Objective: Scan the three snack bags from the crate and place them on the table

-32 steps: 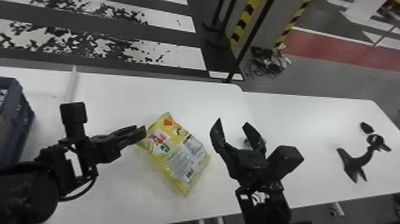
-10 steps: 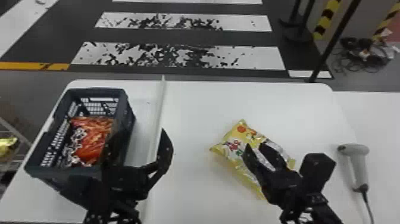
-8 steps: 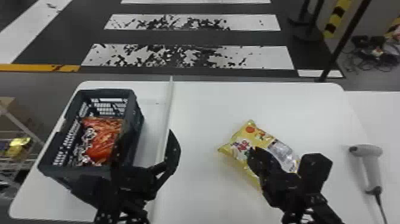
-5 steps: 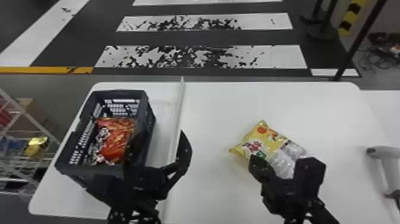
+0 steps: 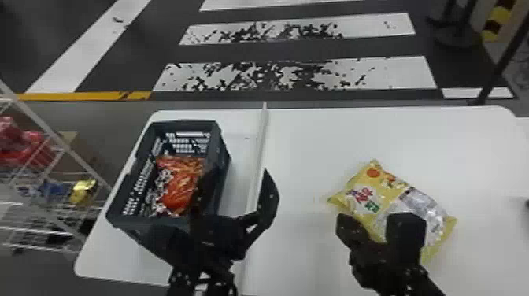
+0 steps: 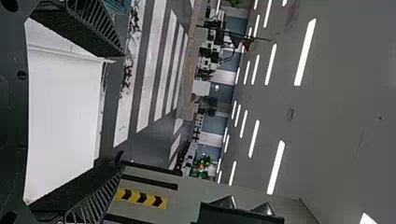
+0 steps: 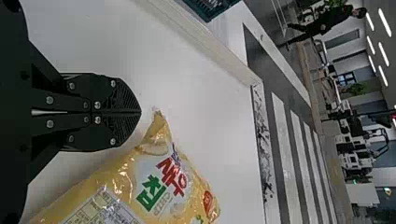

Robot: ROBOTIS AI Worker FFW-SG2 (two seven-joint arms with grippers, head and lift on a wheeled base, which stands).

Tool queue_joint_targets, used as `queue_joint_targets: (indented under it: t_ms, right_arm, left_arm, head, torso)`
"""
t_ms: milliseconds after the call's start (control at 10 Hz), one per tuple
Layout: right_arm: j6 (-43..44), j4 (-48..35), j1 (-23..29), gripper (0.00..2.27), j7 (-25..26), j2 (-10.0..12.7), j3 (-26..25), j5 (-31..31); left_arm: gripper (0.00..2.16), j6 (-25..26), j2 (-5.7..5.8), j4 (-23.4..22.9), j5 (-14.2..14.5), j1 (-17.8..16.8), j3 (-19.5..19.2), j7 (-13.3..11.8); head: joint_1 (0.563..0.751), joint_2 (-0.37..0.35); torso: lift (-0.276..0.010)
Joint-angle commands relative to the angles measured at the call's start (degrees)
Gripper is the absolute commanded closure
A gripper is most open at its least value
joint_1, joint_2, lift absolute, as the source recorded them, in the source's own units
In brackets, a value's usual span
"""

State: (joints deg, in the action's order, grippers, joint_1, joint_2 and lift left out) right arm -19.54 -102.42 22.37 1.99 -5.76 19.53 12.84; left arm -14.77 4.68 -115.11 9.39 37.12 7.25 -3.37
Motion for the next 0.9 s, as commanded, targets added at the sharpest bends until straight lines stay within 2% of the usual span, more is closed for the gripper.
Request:
queue_joint_targets:
  t_ms: [0, 100, 200, 300, 500, 800]
  right_arm:
    - [-0.1, 2.76, -2.42, 2.16, 2.76, 1.11, 1.12, -2.82]
    - [-1.16, 3.99, -4.0, 2.16, 3.46, 2.16, 1.3, -3.43]
    - [-0.81, 5.31, -5.84, 2.16, 7.33, 2.42, 2.53, -5.01]
    - [-1.16, 6.45, -7.69, 2.16, 8.91, 2.51, 3.76, -5.45]
    - [-3.62, 8.56, -10.5, 2.16, 10.93, 3.48, 3.5, -5.54]
    - [-5.2, 9.0, -12.96, 2.16, 14.71, 3.57, 2.79, -5.45]
  left_arm:
    - [0.0, 0.14, 0.59, 0.32, 0.9, -0.73, 0.49, -0.23]
    - [0.0, 0.14, 0.77, 0.5, 1.25, -0.73, 0.31, -0.32]
    - [0.0, -0.03, 0.94, 0.41, 1.51, -0.38, 0.22, -0.58]
    - [0.0, -0.39, 1.03, 0.32, 2.13, -0.03, 0.05, -1.2]
    - [0.0, -1.79, 1.12, 0.15, 2.74, 0.59, -0.57, -1.55]
    - [0.0, -1.79, 1.12, -0.47, 2.74, 0.85, -0.48, -1.9]
  head:
    - [0.695, 0.177]
    - [0.695, 0.168]
    - [0.695, 0.165]
    - [0.695, 0.159]
    - [0.695, 0.162]
    - [0.695, 0.152]
  torso:
    - [-0.062]
    - [-0.062]
    - [-0.062]
    - [-0.062]
    - [-0.062]
    - [-0.062]
